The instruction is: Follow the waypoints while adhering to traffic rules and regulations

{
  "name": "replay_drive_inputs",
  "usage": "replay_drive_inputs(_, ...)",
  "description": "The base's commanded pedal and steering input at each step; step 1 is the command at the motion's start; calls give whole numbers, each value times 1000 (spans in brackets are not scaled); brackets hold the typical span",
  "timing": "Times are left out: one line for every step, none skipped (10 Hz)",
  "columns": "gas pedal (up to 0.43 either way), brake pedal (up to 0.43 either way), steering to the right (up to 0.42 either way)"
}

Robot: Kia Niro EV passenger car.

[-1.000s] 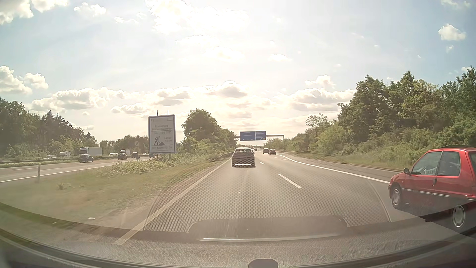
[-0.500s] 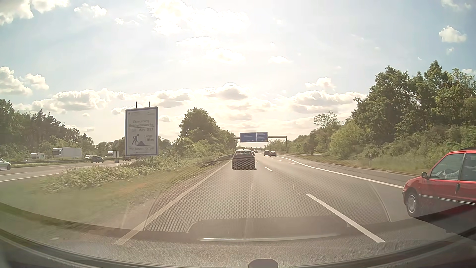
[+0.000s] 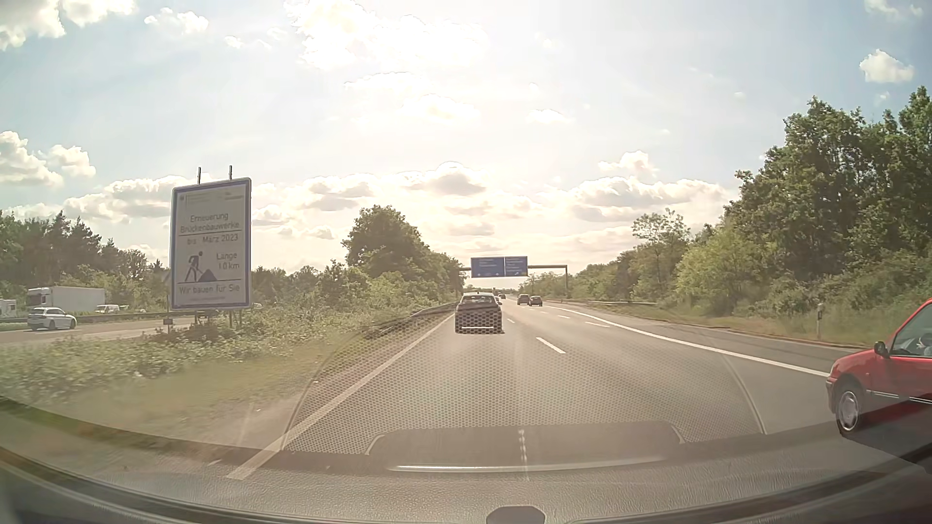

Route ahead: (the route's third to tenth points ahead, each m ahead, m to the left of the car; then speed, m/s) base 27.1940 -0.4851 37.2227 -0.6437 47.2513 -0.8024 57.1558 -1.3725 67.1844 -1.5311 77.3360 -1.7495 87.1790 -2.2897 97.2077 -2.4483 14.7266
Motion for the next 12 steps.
replay_drive_inputs(130, 0, 2)
replay_drive_inputs(130, 0, 2)
replay_drive_inputs(130, 0, 2)
replay_drive_inputs(130, 0, 2)
replay_drive_inputs(130, 0, 2)
replay_drive_inputs(130, 0, 2)
replay_drive_inputs(130, 0, 2)
replay_drive_inputs(118, 0, 2)
replay_drive_inputs(110, 0, 2)
replay_drive_inputs(87, 0, 2)
replay_drive_inputs(67, 0, 2)
replay_drive_inputs(67, 0, 2)
